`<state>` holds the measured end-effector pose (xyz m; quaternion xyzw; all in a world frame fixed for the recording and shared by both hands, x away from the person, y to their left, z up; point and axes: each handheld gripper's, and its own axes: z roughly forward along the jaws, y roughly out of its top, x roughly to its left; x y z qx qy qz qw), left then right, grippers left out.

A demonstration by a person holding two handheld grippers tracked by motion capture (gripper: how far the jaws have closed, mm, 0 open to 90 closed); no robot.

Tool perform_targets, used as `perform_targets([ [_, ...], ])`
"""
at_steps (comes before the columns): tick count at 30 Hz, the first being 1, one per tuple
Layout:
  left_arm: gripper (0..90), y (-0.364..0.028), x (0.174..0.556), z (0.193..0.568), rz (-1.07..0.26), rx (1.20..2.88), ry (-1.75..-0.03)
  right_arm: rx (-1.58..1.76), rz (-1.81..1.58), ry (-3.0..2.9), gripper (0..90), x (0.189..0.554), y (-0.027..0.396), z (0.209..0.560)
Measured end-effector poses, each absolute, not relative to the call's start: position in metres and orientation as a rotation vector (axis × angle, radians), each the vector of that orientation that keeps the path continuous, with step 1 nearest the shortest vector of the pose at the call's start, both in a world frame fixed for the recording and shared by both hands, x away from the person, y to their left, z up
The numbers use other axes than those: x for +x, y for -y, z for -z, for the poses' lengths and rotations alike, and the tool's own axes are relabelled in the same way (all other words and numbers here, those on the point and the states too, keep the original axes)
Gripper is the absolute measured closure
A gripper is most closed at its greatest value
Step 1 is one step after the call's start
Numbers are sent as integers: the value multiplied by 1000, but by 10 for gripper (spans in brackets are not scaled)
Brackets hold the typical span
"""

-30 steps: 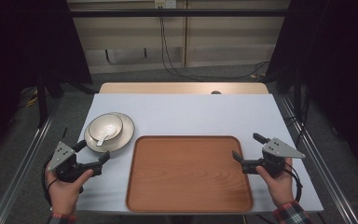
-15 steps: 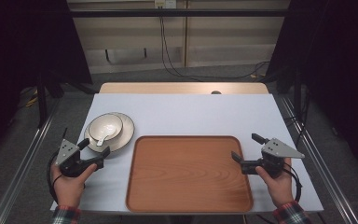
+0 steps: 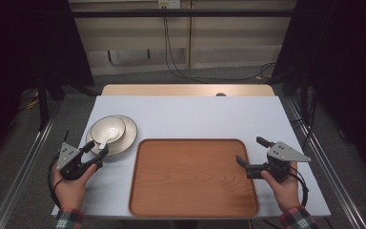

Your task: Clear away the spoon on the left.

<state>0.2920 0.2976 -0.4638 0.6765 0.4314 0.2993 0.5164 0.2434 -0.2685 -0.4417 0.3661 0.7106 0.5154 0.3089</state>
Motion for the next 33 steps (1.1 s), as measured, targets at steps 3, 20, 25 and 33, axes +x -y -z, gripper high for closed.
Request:
perform_targets([
  [3,467,-296,292,464,-712,1629,-1028,970,-1358,-1880,23,243,268,442],
  [20,667,-292,291,461,-644,1590,-1077,952,-1354,-1898,26,243,268,442],
  [25,658,-293,292,464,-625,1587,-1095,953,-1351,-1899,26,243,268,442],
  [33,687,-297,293,464,-619,1550,-1110,952,-1350,-1898,27,243,268,442],
])
